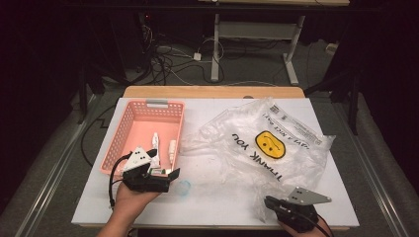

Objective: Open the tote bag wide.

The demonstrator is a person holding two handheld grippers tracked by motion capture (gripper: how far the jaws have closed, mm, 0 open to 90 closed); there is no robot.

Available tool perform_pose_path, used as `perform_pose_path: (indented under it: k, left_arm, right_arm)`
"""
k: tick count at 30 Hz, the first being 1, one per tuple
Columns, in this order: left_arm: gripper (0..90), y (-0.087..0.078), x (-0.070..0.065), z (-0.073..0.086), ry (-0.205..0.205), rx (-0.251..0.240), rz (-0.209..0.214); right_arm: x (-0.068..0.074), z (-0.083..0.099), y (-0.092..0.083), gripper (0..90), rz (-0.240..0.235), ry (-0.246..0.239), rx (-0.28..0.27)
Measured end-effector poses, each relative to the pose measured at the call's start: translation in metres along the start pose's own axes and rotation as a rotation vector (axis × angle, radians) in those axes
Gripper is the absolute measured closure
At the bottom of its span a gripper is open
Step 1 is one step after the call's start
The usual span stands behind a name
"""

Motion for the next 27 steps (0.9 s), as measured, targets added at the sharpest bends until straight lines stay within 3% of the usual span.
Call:
perform_pose_path:
  k: [6, 14, 17, 20, 27]
  left_arm:
    - [0.0, 0.001, 0.003, 0.001, 0.004, 0.004, -0.019]
    - [0.0, 0.001, 0.001, 0.002, -0.010, 0.026, 0.001]
    - [0.0, 0.001, 0.000, 0.002, -0.013, 0.021, 0.004]
    - [0.0, 0.002, 0.001, 0.003, -0.014, 0.029, 0.006]
    - [0.0, 0.003, 0.004, 0.003, -0.022, 0.017, 0.005]
  right_arm:
    - [-0.012, 0.002, -0.029, 67.4, 0.022, 0.026, -0.080]
    - [-0.028, -0.005, -0.059, 51.5, 0.077, 0.050, -0.175]
    - [-0.032, -0.007, -0.061, 45.8, 0.093, 0.051, -0.189]
    - [-0.042, -0.009, -0.056, 26.8, 0.104, 0.042, -0.207]
    - [-0.053, -0.022, -0.047, 13.3, 0.121, 0.042, -0.234]
Point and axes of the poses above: each handheld gripper's, and its own axes: y roughly forward along the jaws, z roughly out of its underside, x roughly to its left, the point moved 6 cm from there along y, roughly forward along the jaws, and after that the axes turned 5 degrees about -y, right-handed, at the moved point
